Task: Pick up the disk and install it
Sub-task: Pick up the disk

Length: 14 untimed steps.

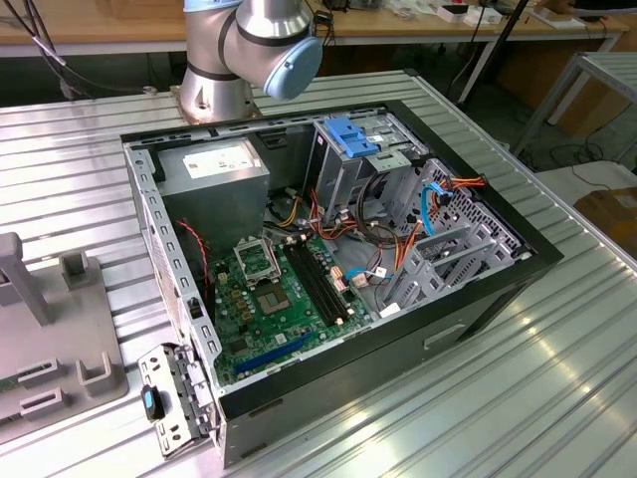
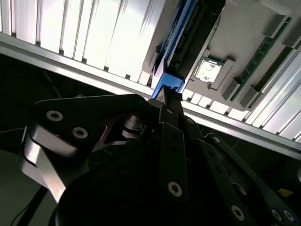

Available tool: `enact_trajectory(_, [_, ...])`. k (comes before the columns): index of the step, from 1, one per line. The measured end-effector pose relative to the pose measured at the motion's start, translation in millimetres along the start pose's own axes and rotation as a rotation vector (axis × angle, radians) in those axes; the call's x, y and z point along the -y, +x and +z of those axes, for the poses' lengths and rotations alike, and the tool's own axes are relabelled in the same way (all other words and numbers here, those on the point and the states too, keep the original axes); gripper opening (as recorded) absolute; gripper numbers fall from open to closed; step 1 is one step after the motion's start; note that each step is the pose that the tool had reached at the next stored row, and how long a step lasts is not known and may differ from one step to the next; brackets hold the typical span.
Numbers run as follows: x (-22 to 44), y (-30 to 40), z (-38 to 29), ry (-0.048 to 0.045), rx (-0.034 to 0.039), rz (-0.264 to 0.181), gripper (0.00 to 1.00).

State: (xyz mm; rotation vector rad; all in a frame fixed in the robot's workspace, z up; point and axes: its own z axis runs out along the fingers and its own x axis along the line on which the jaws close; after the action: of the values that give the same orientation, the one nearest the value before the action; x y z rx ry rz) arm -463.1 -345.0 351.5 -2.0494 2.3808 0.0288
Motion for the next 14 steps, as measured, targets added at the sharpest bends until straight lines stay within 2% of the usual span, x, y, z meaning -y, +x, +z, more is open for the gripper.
enact_trajectory(3, [1.2,-0.2,-0.1,-0.001,-0.0011,-0.076,0.11])
enact_trajectory(6, [5.1,-0.8,-0.1,-0.0013,-0.0015,-0.109,0.11])
enact_trajectory(14, [2.7,-0.4,0.0,-0.0015,-0.0016,-0.115,0.11])
